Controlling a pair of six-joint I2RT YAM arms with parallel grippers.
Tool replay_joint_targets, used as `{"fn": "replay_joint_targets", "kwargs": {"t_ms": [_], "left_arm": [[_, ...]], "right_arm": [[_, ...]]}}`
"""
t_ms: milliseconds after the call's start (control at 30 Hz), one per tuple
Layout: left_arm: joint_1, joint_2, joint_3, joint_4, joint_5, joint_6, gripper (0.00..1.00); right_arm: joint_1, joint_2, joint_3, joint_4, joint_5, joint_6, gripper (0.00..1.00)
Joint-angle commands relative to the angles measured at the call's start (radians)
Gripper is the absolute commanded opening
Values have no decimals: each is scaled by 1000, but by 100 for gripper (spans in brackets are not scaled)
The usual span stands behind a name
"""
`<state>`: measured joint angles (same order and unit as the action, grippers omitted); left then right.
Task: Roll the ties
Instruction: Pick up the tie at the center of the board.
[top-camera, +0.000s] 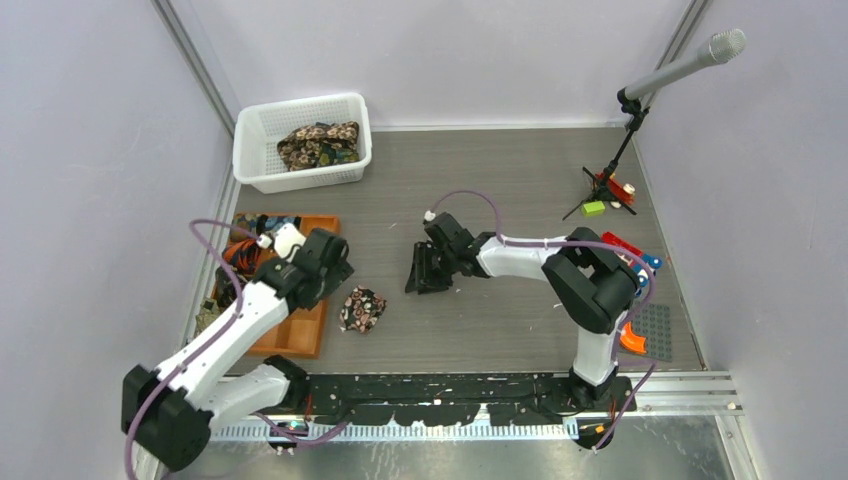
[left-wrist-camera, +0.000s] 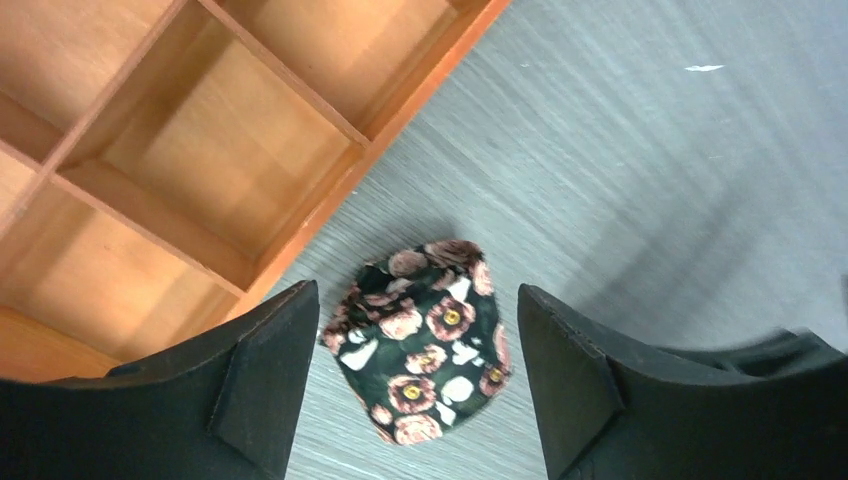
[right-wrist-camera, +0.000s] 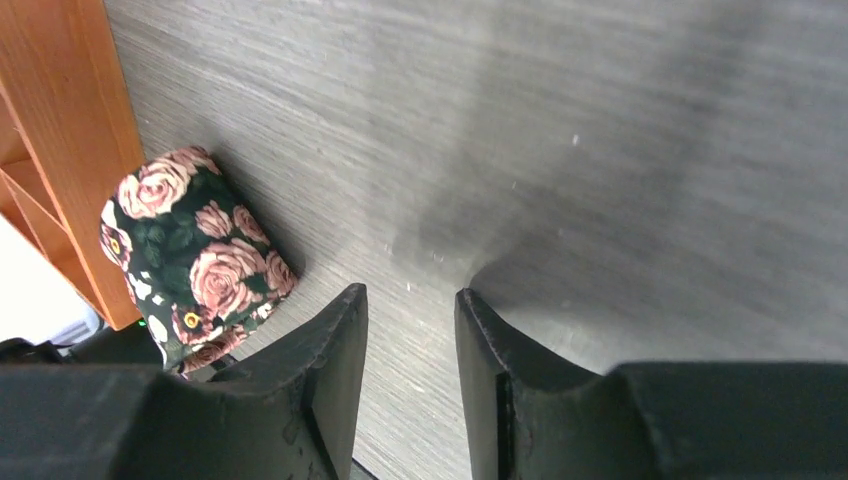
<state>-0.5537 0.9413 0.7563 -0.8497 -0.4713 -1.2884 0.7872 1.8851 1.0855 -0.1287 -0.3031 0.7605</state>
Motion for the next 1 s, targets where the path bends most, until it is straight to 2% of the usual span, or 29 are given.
{"fn": "replay_joint_targets", "kwargs": {"t_ms": [0, 67, 133, 200, 267, 367, 433, 533, 633, 700, 967], "left_arm": [[63, 146, 55, -19, 101, 266, 74], [63, 135, 58, 7, 155, 297, 76], [64, 79, 42, 91, 226, 346, 79], [69, 31, 41, 139, 269, 414, 88], [100, 25, 59, 136, 308, 536, 92], [212, 65, 70, 114, 453, 654, 81], [295, 98, 55, 157, 627, 712, 81], [351, 203, 68, 170, 772, 766, 75], [355, 293, 93, 157, 800, 788, 60], [355, 324, 104, 135, 783, 779, 54], [356, 352, 81, 150, 723, 728, 52]], "right_arm": [[70, -54, -39, 21, 134, 68, 45], [64, -34, -30, 33, 97, 83, 50], [45, -48, -74, 139, 32, 119, 56], [34, -80, -146, 281, -27, 155, 68], [34, -113, -198, 370, -64, 166, 78], [39, -147, -319, 589, -92, 252, 81], [53, -141, -371, 731, -91, 312, 82], [95, -109, -409, 853, -71, 360, 82], [137, -71, -426, 937, -48, 396, 83], [150, -43, -430, 972, -31, 419, 83], [220, 3, -414, 961, 120, 463, 83]]}}
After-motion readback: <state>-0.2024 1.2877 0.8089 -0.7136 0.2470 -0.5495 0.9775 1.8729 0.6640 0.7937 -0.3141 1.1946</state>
